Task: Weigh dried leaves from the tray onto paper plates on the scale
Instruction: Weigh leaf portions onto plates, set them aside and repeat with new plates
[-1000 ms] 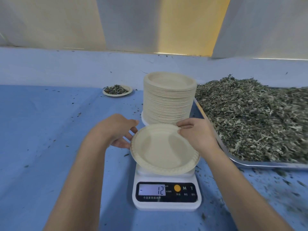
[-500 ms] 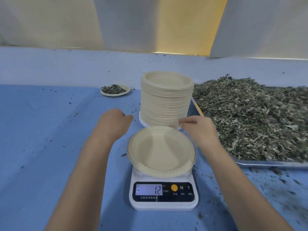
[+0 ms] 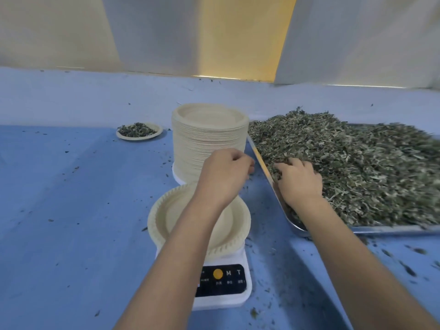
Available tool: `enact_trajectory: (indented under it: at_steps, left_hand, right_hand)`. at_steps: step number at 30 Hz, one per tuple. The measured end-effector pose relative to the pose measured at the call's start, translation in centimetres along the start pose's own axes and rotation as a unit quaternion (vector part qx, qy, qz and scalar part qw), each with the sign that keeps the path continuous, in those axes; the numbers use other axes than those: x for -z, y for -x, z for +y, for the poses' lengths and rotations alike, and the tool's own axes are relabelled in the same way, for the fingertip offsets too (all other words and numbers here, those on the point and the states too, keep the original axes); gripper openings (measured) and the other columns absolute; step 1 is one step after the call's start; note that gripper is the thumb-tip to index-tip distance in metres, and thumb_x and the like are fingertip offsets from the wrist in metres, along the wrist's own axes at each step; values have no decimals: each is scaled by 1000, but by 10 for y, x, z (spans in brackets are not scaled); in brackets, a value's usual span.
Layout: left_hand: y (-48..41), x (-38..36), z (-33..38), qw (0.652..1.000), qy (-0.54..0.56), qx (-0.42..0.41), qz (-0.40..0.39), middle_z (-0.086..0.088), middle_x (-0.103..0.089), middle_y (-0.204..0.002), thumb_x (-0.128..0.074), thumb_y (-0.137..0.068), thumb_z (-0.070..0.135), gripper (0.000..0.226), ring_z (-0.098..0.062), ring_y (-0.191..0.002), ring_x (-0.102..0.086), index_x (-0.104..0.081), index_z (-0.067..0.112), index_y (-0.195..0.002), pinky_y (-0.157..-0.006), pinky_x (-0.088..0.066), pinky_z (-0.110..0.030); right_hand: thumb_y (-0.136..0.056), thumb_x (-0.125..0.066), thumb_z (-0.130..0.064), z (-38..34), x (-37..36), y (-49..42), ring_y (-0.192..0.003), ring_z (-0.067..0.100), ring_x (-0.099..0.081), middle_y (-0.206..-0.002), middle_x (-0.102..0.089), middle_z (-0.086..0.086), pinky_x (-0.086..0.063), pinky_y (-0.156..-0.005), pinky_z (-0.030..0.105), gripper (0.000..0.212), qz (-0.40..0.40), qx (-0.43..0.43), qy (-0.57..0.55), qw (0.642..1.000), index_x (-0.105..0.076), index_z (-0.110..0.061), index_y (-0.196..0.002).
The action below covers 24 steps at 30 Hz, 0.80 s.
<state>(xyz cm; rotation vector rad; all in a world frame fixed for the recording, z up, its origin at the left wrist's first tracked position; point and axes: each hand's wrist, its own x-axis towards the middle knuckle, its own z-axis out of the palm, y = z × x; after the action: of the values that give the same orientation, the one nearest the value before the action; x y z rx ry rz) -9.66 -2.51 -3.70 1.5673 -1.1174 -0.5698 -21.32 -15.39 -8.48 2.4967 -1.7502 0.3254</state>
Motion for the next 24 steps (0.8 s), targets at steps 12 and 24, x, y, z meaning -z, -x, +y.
enact_trajectory:
  at_steps: [12, 24]
  left_hand:
    - [-2, -27, 7, 978, 169, 120, -16, 0, -69, -75, -48, -90, 12, 21, -14, -69, -62, -67, 13, -80, -62, -45, -21]
    - [-24, -59, 6, 858, 416, 295, 56, -7, -55, -105, -41, -96, 19, 24, -19, -96, -53, -57, 7, -108, -78, -44, -29]
  right_hand:
    - [-88, -50, 0, 6, -4, -5, -112, 35, -52, -117, -51, 13, -42, -76, 35, 29, -10, 37, 53, 998, -62, -10, -112]
    - [-83, -67, -10, 25, 11, -7, -63, 19, -60, -91, -72, 11, -45, -56, 17, 20, 95, -31, -201, 975, -74, -13, -102]
